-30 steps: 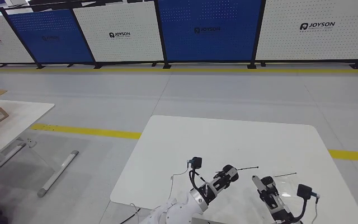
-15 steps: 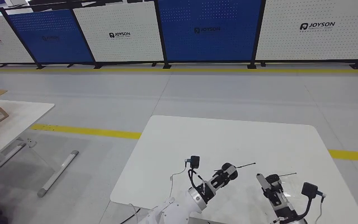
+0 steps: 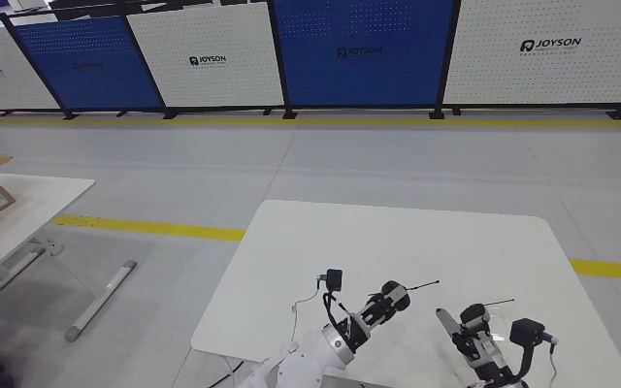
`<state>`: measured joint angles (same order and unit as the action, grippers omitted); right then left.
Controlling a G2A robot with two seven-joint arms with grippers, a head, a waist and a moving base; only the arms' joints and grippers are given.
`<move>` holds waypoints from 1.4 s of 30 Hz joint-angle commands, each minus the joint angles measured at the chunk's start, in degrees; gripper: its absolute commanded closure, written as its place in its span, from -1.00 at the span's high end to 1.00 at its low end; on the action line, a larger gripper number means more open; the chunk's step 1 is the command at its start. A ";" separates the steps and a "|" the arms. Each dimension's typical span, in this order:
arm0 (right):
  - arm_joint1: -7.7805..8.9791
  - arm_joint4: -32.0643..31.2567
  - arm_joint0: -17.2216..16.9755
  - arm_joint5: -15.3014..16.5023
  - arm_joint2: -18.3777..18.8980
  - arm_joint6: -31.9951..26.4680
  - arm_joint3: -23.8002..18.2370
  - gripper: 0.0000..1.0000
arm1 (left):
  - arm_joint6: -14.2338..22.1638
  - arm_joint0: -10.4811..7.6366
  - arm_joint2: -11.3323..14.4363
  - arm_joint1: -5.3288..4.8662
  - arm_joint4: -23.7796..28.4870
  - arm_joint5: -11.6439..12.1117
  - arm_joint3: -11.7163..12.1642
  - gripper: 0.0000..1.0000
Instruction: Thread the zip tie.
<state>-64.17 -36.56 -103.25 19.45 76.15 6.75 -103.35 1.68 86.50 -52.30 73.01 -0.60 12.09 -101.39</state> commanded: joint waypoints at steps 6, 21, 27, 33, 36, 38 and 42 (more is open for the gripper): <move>-0.53 -10.05 1.28 -3.33 -2.48 4.52 1.90 1.00 | -0.71 -0.38 1.38 0.27 -1.51 -1.81 0.44 -1.00; -0.98 -10.91 2.58 -5.16 -3.87 2.03 2.67 1.00 | -0.67 -0.76 2.36 0.48 -1.96 -2.48 0.51 -1.00; -1.08 -10.85 2.81 -5.23 -4.33 0.98 2.76 1.00 | -0.74 -0.88 2.50 0.54 -1.94 -2.59 0.58 -1.00; -1.22 -10.41 3.13 -5.09 -4.49 1.01 3.03 1.00 | -0.52 -1.01 2.77 0.59 -2.04 -3.08 0.72 -1.00; -1.40 -11.63 3.48 -5.69 -4.99 2.03 3.65 0.86 | -0.56 -1.22 3.30 0.71 -2.34 -3.38 0.85 -1.00; -1.52 -12.14 3.88 -6.02 -5.42 1.64 3.92 -0.22 | -0.68 -1.38 3.45 0.76 -2.54 -3.53 0.94 -1.00; -1.65 -13.10 4.21 -6.22 -5.74 1.40 3.91 -0.70 | -1.01 -1.44 3.57 0.81 -2.97 -3.87 0.93 -1.00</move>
<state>-65.80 -49.46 -99.05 13.22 70.45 8.14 -99.37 0.74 85.05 -48.76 73.81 -3.49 8.30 -100.43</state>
